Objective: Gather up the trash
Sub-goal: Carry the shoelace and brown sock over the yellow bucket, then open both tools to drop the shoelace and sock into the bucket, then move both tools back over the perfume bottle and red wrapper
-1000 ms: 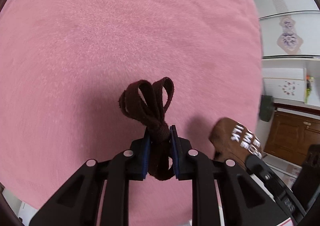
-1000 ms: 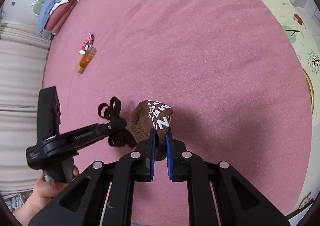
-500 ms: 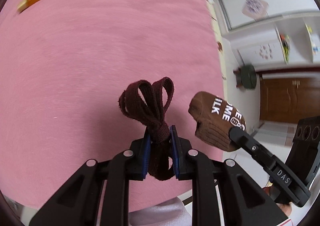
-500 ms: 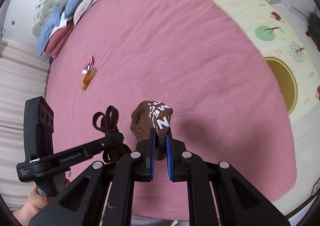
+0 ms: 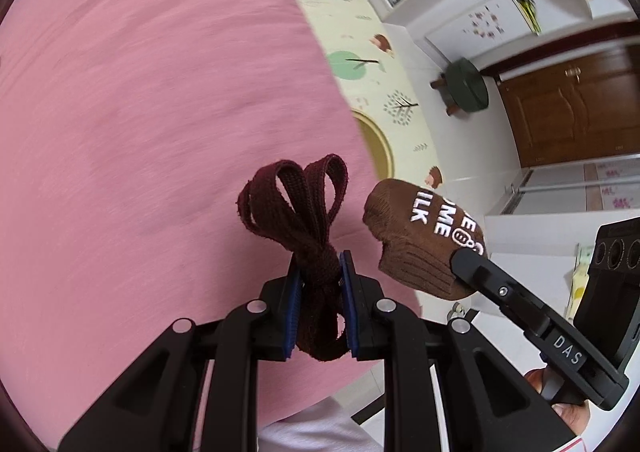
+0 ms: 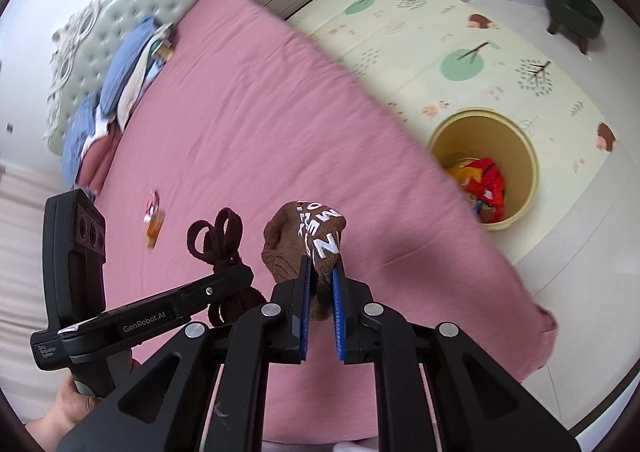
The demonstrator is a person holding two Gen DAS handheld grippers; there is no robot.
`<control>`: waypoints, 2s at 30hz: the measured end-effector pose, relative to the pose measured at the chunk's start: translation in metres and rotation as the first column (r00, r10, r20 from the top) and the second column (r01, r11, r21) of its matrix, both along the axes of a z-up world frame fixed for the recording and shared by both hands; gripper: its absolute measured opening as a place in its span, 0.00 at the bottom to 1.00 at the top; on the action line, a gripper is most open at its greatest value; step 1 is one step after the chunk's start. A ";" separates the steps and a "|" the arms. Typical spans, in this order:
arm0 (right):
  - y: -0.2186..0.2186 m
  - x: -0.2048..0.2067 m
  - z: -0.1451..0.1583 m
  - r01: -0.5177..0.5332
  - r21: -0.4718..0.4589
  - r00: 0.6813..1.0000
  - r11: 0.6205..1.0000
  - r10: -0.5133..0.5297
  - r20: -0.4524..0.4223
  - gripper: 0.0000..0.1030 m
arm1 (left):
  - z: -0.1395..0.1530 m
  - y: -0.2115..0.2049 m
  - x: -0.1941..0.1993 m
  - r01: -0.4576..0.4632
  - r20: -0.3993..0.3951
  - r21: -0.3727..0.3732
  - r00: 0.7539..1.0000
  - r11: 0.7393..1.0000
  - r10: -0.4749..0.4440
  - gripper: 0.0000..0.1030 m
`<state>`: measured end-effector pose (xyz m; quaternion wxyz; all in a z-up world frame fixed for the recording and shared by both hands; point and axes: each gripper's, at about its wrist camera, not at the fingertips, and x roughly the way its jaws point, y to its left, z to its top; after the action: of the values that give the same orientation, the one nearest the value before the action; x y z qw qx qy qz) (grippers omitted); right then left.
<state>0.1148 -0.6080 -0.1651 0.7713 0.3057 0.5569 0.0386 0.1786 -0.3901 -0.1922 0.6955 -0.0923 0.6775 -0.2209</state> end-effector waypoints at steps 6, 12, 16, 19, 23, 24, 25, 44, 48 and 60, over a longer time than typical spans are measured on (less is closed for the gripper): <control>-0.068 0.003 -0.012 0.067 -0.012 0.998 0.998 -0.067 -0.015 0.10 | -0.010 -0.080 0.013 0.073 -0.017 0.004 0.997 0.997 -0.073 0.18; -0.130 0.012 -0.031 0.145 -0.023 0.988 0.989 -0.146 -0.043 0.10 | -0.030 -0.147 0.030 0.136 -0.052 0.001 0.989 0.991 -0.136 0.18; -0.165 0.022 -0.043 0.176 -0.035 0.982 0.984 -0.178 -0.060 0.10 | -0.044 -0.187 0.047 0.166 -0.073 -0.022 0.983 0.986 -0.167 0.19; -0.189 0.034 -0.048 0.191 -0.035 0.980 0.981 -0.193 -0.057 0.21 | -0.046 -0.213 0.062 0.195 -0.056 -0.045 0.979 0.980 -0.198 0.42; -0.217 0.046 -0.052 0.231 -0.061 0.971 0.971 -0.234 -0.050 0.45 | -0.043 -0.229 0.081 0.202 -0.005 -0.009 0.979 0.979 -0.202 0.84; -0.220 0.049 -0.053 0.230 -0.059 0.971 0.971 -0.233 -0.052 0.45 | -0.044 -0.230 0.084 0.205 -0.008 0.004 0.979 0.979 -0.205 0.84; -0.224 0.052 -0.053 0.233 -0.057 0.970 0.971 -0.237 -0.054 0.45 | -0.045 -0.230 0.088 0.208 -0.013 0.018 0.978 0.978 -0.208 0.84; -0.094 0.082 -0.026 -0.013 -0.049 1.000 0.999 0.012 -0.021 0.45 | -0.022 -0.071 0.064 0.008 0.024 0.072 1.000 0.997 -0.010 0.85; -0.035 0.084 -0.021 -0.108 -0.044 0.994 0.993 0.107 -0.018 0.45 | -0.021 -0.007 0.050 -0.080 0.027 0.085 0.997 0.993 0.078 0.85; 0.157 0.082 -0.011 -0.370 -0.033 0.929 0.929 0.370 0.007 0.45 | -0.014 0.198 0.010 -0.339 0.098 0.147 0.940 0.929 0.328 0.85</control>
<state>0.1970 -0.4507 -0.1760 0.7583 0.1831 0.6002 0.1765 0.1883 -0.1924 -0.2061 0.7519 -0.1414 0.6422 -0.0469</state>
